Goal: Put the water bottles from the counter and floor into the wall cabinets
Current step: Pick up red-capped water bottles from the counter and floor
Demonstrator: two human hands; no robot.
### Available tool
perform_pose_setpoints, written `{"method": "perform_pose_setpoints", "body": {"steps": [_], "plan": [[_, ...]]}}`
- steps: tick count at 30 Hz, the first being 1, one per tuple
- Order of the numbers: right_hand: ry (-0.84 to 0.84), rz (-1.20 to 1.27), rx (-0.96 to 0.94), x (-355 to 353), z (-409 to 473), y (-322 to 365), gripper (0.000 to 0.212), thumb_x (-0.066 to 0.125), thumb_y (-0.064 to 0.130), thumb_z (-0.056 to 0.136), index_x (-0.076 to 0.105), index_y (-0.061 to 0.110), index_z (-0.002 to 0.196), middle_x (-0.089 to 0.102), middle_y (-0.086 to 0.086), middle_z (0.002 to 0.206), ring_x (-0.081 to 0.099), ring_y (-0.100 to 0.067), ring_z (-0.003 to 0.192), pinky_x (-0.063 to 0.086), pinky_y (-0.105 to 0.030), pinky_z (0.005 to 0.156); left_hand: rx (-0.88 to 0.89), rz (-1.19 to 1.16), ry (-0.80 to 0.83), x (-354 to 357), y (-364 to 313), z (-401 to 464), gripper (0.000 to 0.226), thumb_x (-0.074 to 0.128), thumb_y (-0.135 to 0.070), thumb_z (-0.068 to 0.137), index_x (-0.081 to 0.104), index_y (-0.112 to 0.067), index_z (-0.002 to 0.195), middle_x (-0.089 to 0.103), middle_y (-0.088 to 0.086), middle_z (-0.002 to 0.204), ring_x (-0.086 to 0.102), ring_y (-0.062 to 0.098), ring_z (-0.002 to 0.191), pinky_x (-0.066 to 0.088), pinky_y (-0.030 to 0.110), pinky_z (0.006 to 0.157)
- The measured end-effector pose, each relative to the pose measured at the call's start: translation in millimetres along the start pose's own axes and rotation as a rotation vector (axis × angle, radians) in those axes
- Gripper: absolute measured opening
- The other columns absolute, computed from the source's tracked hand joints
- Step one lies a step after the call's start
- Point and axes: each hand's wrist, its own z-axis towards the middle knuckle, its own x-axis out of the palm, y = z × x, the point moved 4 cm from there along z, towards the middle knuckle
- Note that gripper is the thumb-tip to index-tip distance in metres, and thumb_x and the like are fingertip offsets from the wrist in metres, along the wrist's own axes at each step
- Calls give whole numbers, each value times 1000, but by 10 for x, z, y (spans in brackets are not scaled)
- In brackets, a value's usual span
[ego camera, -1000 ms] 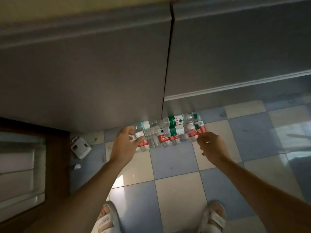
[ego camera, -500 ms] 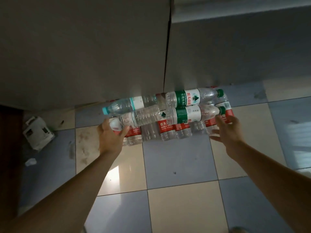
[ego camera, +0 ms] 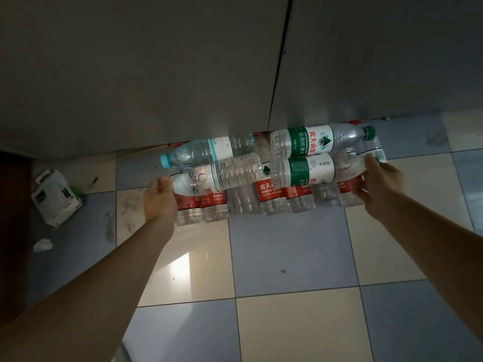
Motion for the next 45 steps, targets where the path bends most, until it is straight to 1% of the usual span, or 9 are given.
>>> {"method": "perform_pose_setpoints", "body": {"steps": [6, 8, 13, 20, 23, 29, 32, 40, 45], "plan": [[27, 121, 84, -88, -100, 25, 14, 71, 17, 92, 66, 7, 101, 68, -8, 91, 66, -9, 59, 52, -19, 46, -56, -139, 112, -102, 2, -42, 25, 64, -10, 97, 68, -11, 122, 68, 4, 115, 70, 13, 92, 59, 18, 66], [17, 158, 89, -163, -210, 57, 9, 70, 15, 92, 66, 8, 91, 66, -7, 84, 65, -6, 49, 51, -17, 45, -64, -211, 162, -186, -62, -140, 28, 64, -7, 96, 66, -8, 124, 67, 6, 116, 70, 13, 91, 59, 19, 71], [113, 135, -27, -282, -657, 326, 9, 64, 14, 96, 68, 6, 96, 69, -10, 93, 69, -10, 65, 56, -19, 58, -22, -218, 258, -477, -280, -427, 22, 67, -5, 92, 70, -11, 113, 69, 2, 107, 70, 20, 100, 60, 24, 77], [334, -452, -713, -236, -1570, 877, 12, 69, 6, 90, 65, 12, 99, 66, -1, 93, 67, -4, 70, 52, -10, 56, 661, 311, 326, -577, -1062, -1010, 26, 78, -17, 83, 75, -26, 108, 67, -19, 98, 63, -8, 91, 48, 13, 79], [390, -631, -777, -266, -1802, 730, 25, 76, 12, 85, 67, 15, 109, 62, -1, 108, 65, -18, 82, 55, -15, 56, 927, 448, 465, -526, -1219, -1361, 30, 77, -12, 83, 75, -20, 112, 63, -18, 104, 59, -6, 95, 47, 14, 90], [444, -733, -825, -301, -2015, 88, 36, 80, 12, 82, 65, 13, 115, 58, 4, 113, 64, -19, 95, 61, -31, 74, 1124, 648, 649, -384, -975, -1766, 30, 76, -12, 86, 73, -16, 116, 66, -7, 112, 56, 10, 103, 43, 21, 90], [436, -719, -853, -296, -2054, -198, 33, 80, 8, 82, 66, 10, 112, 60, -1, 116, 64, -21, 96, 61, -38, 79, 1142, 729, 663, -307, -704, -1860, 30, 76, -14, 86, 72, -15, 116, 66, -3, 116, 57, 18, 110, 39, 26, 95], [349, -671, -869, -295, -2069, -490, 33, 80, 11, 82, 65, 9, 112, 59, -3, 114, 58, -14, 93, 47, -9, 80, 1138, 761, 593, -322, -308, -1940, 42, 83, -8, 77, 70, -9, 117, 69, 6, 116, 62, 27, 109, 42, 35, 99], [351, -669, -814, -371, -2037, -562, 40, 80, 18, 83, 59, 14, 117, 54, 2, 118, 56, -11, 92, 48, -11, 77, 1034, 691, 572, -348, -193, -1924, 53, 81, -14, 81, 62, -14, 131, 62, 4, 129, 56, 23, 119, 45, 34, 102]]}}
